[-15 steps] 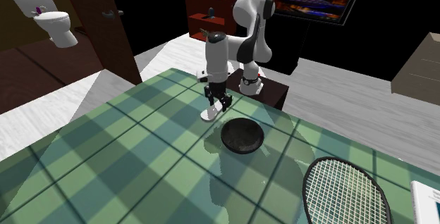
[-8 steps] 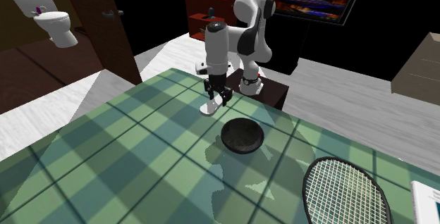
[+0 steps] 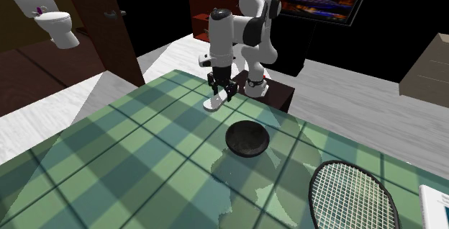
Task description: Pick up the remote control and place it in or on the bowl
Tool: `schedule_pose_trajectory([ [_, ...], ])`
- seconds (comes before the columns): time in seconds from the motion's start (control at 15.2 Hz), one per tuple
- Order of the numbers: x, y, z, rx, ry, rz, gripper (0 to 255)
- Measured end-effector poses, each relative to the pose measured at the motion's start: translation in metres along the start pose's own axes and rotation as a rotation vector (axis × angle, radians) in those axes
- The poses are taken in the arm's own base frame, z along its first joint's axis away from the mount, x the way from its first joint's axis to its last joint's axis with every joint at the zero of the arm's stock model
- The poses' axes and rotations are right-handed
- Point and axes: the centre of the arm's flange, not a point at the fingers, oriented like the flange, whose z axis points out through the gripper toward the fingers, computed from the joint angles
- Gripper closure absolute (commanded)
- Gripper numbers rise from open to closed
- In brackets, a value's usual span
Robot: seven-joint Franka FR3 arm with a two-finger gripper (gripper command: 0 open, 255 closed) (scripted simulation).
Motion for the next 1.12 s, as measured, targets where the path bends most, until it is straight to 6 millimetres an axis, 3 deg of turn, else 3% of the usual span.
schedule_pose_trajectory([
  [0.2, 0.003, -0.006, -0.01, 0.0, 0.0, 0.0, 255],
  [0.4, 0.014, -0.035, -0.013, -0.001, 0.0, -0.001, 255],
  [1.12, 0.068, -0.171, -0.016, 0.0, -0.001, -0.002, 255],
])
